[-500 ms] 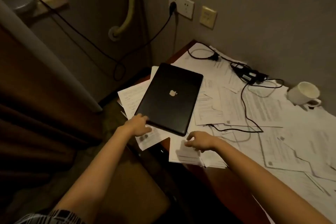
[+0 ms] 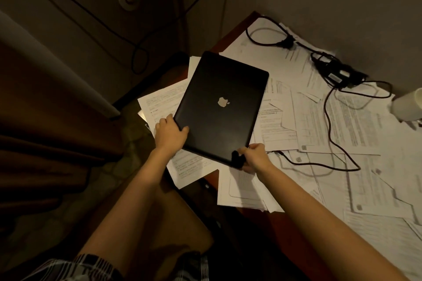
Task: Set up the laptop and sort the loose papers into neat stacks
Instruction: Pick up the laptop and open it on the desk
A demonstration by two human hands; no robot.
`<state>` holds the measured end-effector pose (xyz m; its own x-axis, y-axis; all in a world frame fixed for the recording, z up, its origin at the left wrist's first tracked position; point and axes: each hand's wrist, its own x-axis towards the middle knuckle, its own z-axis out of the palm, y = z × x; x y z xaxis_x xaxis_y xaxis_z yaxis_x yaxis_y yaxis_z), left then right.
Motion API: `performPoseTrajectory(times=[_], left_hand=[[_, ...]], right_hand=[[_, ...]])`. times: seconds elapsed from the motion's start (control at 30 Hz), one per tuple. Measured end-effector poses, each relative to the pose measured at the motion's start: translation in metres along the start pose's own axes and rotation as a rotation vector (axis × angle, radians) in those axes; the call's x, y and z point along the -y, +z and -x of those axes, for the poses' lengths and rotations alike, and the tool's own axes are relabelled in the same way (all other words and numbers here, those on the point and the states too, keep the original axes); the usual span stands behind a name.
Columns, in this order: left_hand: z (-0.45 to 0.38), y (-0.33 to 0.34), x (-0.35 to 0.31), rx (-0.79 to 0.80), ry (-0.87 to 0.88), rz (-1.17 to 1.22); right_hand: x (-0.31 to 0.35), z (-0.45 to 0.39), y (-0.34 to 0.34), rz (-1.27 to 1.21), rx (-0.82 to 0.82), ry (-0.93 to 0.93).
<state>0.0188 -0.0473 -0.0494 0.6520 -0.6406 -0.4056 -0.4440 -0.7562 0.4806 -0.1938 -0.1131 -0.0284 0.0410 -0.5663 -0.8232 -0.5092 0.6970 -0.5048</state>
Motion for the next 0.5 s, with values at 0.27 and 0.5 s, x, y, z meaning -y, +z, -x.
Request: performPoseTrajectory(times=[0.27,0.5], left_hand=[[-0.001,0.003,-0.016,-0.096,-0.023,0.251],[0.02,-0.007,-0.01,-0.17,0.084,0.249]], right_hand=[[-0.005,-0.011,-0.003,-0.212,-0.088,-0.034],[-0.019,0.009,-0.009,-0.329,-0.011,-0.036]])
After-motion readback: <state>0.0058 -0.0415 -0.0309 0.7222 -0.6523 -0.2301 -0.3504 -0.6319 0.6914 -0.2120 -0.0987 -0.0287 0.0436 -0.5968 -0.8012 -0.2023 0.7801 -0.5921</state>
